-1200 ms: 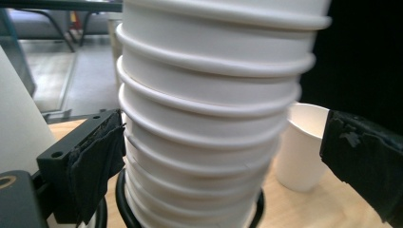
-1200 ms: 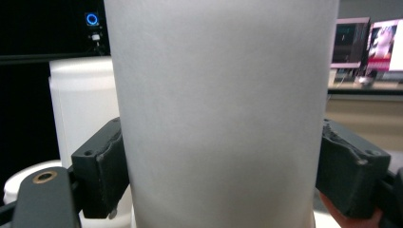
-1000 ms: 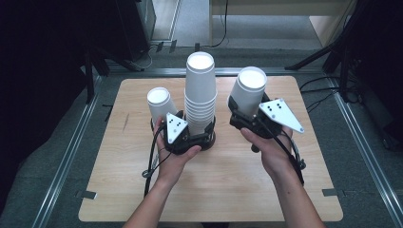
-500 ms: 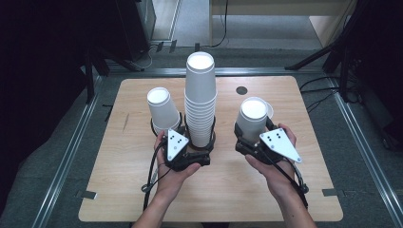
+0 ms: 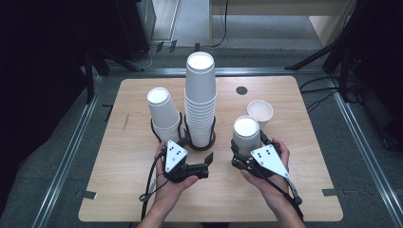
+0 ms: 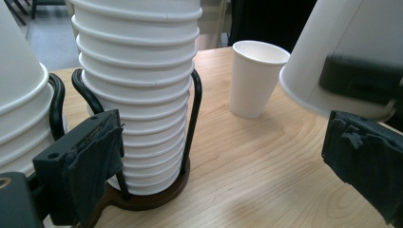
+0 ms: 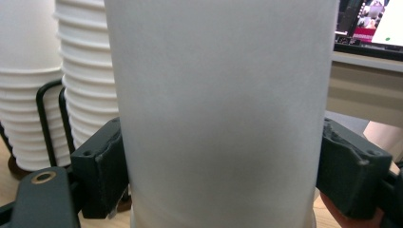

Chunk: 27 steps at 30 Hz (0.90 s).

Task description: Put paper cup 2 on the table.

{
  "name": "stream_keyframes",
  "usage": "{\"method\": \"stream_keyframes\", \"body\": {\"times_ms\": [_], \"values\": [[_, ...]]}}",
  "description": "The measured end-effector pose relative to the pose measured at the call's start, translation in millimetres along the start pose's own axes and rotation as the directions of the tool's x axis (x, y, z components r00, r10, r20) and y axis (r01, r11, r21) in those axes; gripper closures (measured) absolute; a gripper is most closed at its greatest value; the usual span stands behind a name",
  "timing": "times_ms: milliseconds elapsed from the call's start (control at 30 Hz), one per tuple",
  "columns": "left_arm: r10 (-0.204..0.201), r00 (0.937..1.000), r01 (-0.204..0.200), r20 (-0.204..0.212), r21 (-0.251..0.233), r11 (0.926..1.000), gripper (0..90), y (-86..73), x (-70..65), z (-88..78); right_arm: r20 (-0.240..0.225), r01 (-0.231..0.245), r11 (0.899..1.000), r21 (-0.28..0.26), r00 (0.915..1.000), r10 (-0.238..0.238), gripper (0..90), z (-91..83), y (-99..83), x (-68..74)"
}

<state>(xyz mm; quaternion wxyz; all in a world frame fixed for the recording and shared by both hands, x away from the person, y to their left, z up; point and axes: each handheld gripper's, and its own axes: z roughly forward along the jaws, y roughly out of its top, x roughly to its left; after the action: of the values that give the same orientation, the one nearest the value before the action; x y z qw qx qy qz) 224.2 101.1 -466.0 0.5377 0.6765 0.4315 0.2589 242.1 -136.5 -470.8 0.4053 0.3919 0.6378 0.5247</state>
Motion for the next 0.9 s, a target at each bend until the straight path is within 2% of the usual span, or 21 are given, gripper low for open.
{"method": "stream_keyframes", "body": {"times_ms": [167,333,467,567,633,800,900], "values": [[-0.002,0.9997,0.002,0.022,0.004,1.0000,0.2,0.9,-4.0,-1.4,0.003,0.071,0.997,-0.001,0.9975,-0.071,15.0,-3.0,-9.6,6.8],[-0.011,0.9983,0.010,0.057,0.012,0.9999,0.2,1.0,-5.4,-2.7,0.008,0.170,0.985,-0.006,0.9855,-0.170,15.0,-5.4,-18.0,14.8],[-0.015,0.9948,0.012,0.101,0.030,0.9995,0.2,0.4,-8.8,-5.7,0.035,0.270,0.963,0.007,0.9622,-0.270,15.0,-6.5,-29.0,18.4],[-0.005,0.9929,0.001,0.119,0.039,0.9992,0.2,-0.8,-10.2,-6.1,0.041,0.308,0.951,0.015,0.9503,-0.309,15.0,-5.9,-35.3,21.8],[-0.006,0.9923,0.001,0.124,0.044,0.9990,0.2,-2.9,-9.7,-5.1,0.045,0.353,0.936,0.012,0.9346,-0.353,15.0,-5.3,-37.9,24.7],[-0.022,0.9895,0.012,0.143,0.071,0.9974,0.2,-7.2,-5.1,-3.3,0.041,0.429,0.903,0.011,0.9022,-0.429,14.9,-5.2,-44.4,32.8],[-0.025,0.9883,0.015,0.150,0.065,0.9978,0.3,-8.3,-3.3,-4.1,0.036,0.445,0.896,0.014,0.8948,-0.445,14.9,-4.8,-45.9,33.4]]}}
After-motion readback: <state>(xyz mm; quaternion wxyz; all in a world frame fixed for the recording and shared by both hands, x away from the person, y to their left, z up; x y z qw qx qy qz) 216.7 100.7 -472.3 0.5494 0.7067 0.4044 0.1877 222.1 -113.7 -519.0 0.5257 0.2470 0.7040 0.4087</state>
